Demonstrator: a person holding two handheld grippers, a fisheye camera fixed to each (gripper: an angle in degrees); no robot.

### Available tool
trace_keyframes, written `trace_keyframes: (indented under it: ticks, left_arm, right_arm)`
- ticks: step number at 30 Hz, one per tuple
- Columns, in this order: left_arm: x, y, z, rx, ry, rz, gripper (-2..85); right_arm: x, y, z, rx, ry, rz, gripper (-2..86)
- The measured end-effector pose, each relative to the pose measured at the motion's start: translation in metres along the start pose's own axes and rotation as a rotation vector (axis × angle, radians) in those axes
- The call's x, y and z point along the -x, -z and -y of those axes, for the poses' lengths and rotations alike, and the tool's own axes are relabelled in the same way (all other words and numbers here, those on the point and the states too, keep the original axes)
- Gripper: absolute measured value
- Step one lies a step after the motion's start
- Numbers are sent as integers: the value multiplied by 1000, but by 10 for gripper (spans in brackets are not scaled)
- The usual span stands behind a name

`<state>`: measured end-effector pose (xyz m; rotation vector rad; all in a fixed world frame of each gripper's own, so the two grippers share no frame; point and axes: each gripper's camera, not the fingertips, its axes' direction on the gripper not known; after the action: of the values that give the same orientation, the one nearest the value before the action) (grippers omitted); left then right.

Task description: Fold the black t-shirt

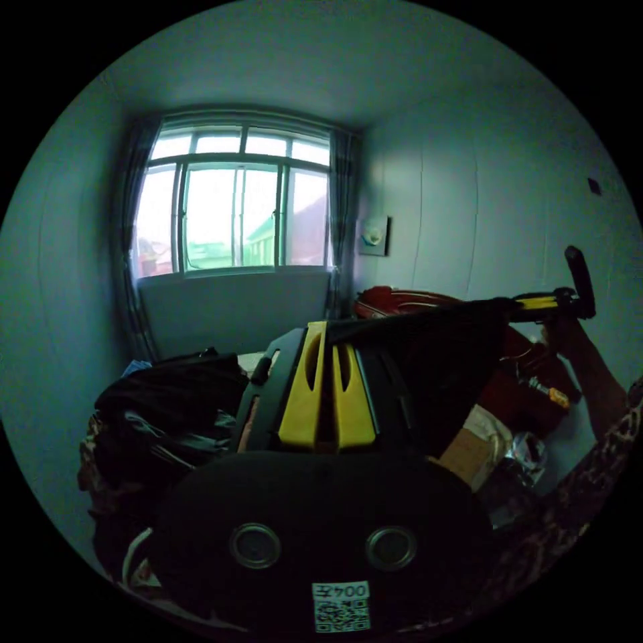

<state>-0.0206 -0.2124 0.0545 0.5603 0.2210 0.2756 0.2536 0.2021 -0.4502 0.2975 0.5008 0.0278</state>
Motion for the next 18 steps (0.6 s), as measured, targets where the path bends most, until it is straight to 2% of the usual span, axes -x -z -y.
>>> trace_keyframes:
  ticks: [6, 11, 13, 16, 18]
  left_arm:
    - [-54, 4, 8, 74, -97, -80, -3]
    - [-51, -34, 8, 175, 12, -234, -3]
    - [-56, -68, 4, 207, 61, -300, -2]
    - [-76, -134, -8, 258, 31, -213, -2]
    - [-82, -188, -19, 329, 62, -191, -2]
  right_arm:
    - [-34, 28, -80, -26, -80, 106, 15]
    - [-53, 29, -118, -36, -198, 99, -2]
    - [-57, 9, -127, -10, -199, 74, -5]
    - [-68, -60, -141, 61, -180, 25, -8]
    - [-86, -140, -156, 162, -178, -12, -8]
